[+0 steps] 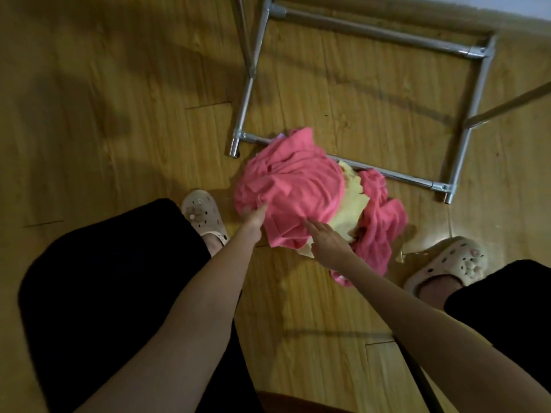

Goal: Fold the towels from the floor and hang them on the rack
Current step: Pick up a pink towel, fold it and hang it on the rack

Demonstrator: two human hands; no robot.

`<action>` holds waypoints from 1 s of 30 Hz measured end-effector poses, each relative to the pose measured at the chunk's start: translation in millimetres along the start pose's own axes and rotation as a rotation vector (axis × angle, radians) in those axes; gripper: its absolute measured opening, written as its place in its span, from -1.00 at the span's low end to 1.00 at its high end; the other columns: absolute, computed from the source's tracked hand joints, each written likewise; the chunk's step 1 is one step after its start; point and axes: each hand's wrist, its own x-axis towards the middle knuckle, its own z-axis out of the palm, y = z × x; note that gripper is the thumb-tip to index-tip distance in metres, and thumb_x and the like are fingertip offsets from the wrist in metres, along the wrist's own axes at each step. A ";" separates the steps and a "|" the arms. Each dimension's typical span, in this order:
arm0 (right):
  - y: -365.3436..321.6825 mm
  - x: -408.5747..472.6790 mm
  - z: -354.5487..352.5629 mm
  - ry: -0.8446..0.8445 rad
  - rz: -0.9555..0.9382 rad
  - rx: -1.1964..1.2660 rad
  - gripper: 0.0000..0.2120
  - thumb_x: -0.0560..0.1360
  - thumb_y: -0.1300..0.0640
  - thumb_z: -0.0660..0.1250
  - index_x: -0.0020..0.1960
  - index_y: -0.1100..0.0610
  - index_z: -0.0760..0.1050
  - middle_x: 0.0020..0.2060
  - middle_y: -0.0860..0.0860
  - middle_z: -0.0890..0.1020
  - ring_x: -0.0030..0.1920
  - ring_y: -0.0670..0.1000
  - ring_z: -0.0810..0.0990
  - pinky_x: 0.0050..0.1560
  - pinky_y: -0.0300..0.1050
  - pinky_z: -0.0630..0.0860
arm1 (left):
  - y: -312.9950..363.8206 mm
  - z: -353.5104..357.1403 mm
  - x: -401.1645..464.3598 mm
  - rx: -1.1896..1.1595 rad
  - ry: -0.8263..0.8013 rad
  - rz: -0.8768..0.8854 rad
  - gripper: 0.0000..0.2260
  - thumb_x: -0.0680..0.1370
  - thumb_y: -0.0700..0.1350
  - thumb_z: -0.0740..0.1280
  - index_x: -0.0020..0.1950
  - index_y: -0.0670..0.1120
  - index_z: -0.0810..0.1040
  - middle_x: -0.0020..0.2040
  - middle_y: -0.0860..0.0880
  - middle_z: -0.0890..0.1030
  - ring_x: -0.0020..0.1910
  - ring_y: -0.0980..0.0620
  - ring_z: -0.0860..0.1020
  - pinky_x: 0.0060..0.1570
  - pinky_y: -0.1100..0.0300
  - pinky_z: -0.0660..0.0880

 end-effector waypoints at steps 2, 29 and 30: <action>1.0 5.3 -1.6 -0.003 0.004 0.008 -0.32 0.47 0.32 0.20 0.55 0.15 0.07 0.47 0.14 0.27 0.41 0.20 0.33 0.33 0.10 0.39 | 6.7 1.2 4.0 0.010 0.044 -0.008 -0.53 0.52 -0.09 0.39 0.35 -0.26 0.38 0.27 -0.17 0.50 0.26 -0.13 0.48 0.14 0.16 0.41; -56.9 -148.5 -105.0 0.686 -0.191 0.491 -0.85 0.51 0.19 0.36 0.05 0.19 0.63 -0.07 0.05 0.67 -0.08 -0.05 0.59 -0.07 -0.31 0.46 | 81.0 -38.4 -275.0 -0.287 -0.185 0.462 -0.83 0.60 -0.22 0.24 -0.17 -0.13 0.54 -0.22 -0.08 0.56 -0.09 -0.10 0.61 -0.10 0.04 0.55; -58.2 -160.9 -115.3 0.732 -0.217 0.473 -0.86 0.52 0.18 0.36 0.03 0.18 0.64 -0.10 0.02 0.67 -0.12 -0.09 0.57 -0.09 -0.41 0.40 | 86.2 -39.0 -289.2 -0.297 -0.188 0.468 -0.80 0.60 -0.23 0.25 -0.23 -0.12 0.49 -0.27 -0.07 0.54 -0.13 -0.08 0.61 -0.12 0.08 0.56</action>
